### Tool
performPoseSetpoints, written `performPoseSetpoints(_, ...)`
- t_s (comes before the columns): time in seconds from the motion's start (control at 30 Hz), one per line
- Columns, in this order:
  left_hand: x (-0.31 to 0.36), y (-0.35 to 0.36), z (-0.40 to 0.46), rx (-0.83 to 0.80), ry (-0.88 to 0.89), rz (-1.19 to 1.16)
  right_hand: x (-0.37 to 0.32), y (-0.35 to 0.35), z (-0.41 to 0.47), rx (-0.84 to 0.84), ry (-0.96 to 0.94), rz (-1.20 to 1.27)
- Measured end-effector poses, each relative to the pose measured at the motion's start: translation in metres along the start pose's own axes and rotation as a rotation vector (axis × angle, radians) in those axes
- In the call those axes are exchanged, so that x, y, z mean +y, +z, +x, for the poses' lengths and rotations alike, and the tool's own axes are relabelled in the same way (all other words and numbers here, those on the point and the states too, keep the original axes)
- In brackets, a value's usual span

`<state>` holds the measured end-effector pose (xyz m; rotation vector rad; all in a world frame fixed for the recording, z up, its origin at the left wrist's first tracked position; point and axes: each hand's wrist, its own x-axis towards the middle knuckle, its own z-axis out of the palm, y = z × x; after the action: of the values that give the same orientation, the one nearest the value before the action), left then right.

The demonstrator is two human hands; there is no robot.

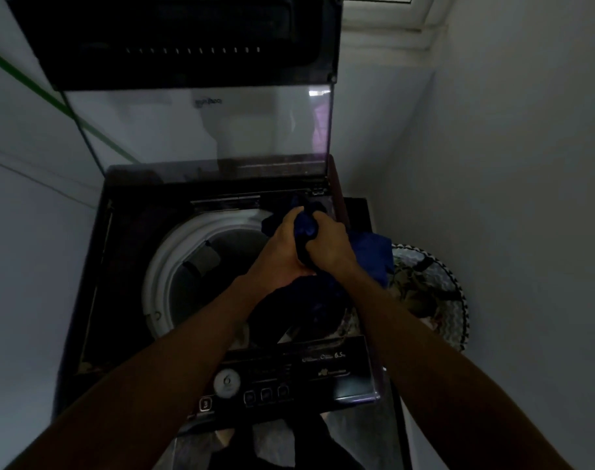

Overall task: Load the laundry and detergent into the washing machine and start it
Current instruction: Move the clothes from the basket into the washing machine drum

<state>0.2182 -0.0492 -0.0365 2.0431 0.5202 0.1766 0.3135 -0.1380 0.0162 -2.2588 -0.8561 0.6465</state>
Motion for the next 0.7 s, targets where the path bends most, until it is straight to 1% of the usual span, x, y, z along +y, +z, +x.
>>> performPoseSetpoints(0.2,-0.027,-0.04,-0.037,0.108,-0.078,-0.054,-0.034,0.044,0.001,-0.117,-0.095,-0.035)
performPoseSetpoints(0.3,-0.048,-0.061,-0.055,0.133,-0.139,0.01,-0.048,0.076,0.003,-0.194,-0.155,-0.054)
performPoseSetpoints(0.43,-0.084,-0.082,-0.075,0.151,-0.302,0.067,-0.059,0.118,0.002,-0.314,-0.14,0.037)
performPoseSetpoints(0.5,-0.087,-0.09,-0.089,0.115,-0.315,0.089,-0.06,0.132,0.0,-0.338,-0.123,0.039)
performPoseSetpoints(0.6,-0.095,-0.097,-0.106,-0.037,-0.374,0.11,-0.05,0.151,-0.003,-0.361,-0.046,-0.016)
performPoseSetpoints(0.67,-0.103,-0.096,-0.11,-0.139,-0.41,0.156,-0.036,0.159,-0.003,-0.429,0.014,-0.098)
performPoseSetpoints(0.7,-0.106,-0.095,-0.11,-0.164,-0.413,0.179,-0.031,0.161,-0.003,-0.47,0.045,-0.149)
